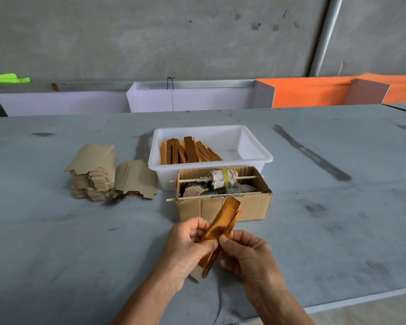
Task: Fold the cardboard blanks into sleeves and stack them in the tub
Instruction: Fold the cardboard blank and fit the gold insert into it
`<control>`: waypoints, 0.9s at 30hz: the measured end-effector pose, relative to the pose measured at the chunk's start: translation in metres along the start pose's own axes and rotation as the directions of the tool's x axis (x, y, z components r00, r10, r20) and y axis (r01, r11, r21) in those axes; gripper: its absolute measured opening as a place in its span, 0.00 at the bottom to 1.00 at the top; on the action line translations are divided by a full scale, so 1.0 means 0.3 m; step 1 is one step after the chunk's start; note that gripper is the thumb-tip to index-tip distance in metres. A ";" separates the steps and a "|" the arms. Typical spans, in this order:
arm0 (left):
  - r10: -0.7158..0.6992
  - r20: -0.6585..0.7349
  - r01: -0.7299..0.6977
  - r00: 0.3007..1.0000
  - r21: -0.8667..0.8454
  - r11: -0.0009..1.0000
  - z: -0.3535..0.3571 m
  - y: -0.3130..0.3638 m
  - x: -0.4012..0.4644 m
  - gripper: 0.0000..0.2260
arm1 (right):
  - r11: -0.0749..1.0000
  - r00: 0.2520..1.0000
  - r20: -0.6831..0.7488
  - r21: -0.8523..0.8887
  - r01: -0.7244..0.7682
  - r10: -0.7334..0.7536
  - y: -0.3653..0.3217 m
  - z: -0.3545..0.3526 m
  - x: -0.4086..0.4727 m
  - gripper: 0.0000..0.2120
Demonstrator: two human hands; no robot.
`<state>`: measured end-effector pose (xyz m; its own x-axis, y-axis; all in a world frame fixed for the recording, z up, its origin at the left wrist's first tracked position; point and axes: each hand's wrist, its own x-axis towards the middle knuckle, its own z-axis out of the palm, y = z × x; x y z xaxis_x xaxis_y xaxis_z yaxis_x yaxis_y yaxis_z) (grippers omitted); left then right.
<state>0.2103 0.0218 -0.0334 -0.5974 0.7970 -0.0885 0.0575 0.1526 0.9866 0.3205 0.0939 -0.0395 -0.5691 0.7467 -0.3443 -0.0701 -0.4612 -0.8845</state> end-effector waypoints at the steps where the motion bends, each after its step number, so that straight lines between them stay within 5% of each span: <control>1: -0.005 -0.004 0.005 1.000 -0.024 1.000 0.002 0.000 -0.003 0.08 | 1.000 1.000 -0.024 -0.005 0.010 -0.010 0.002 0.005 0.002 0.03; 12: -0.068 0.053 0.068 0.996 0.013 0.998 -0.014 0.000 -0.009 0.13 | 0.999 0.997 -0.073 0.026 0.031 -0.029 -0.012 -0.015 0.006 0.15; 18: -0.070 0.142 0.055 0.987 0.106 0.993 -0.061 0.016 -0.002 0.15 | 0.998 0.997 -0.067 -0.037 0.047 -0.049 -0.044 -0.057 0.012 0.11; 23: -0.025 -0.026 0.022 0.999 -0.115 0.993 -0.076 0.012 0.014 0.17 | 0.999 0.997 -0.067 0.022 0.030 -0.028 -0.053 -0.067 0.009 0.04; 27: -0.123 -0.112 0.065 0.986 -0.417 0.906 -0.043 -0.016 0.019 0.10 | 0.993 0.997 -0.068 0.120 -0.020 0.028 -0.046 -0.053 0.008 0.04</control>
<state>0.1963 0.0180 -0.0369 -0.6861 0.7014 -0.1932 -0.3210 -0.0535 0.9456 0.3329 0.1097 -0.0331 -0.5135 0.7644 -0.3898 -0.1566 -0.5301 -0.8333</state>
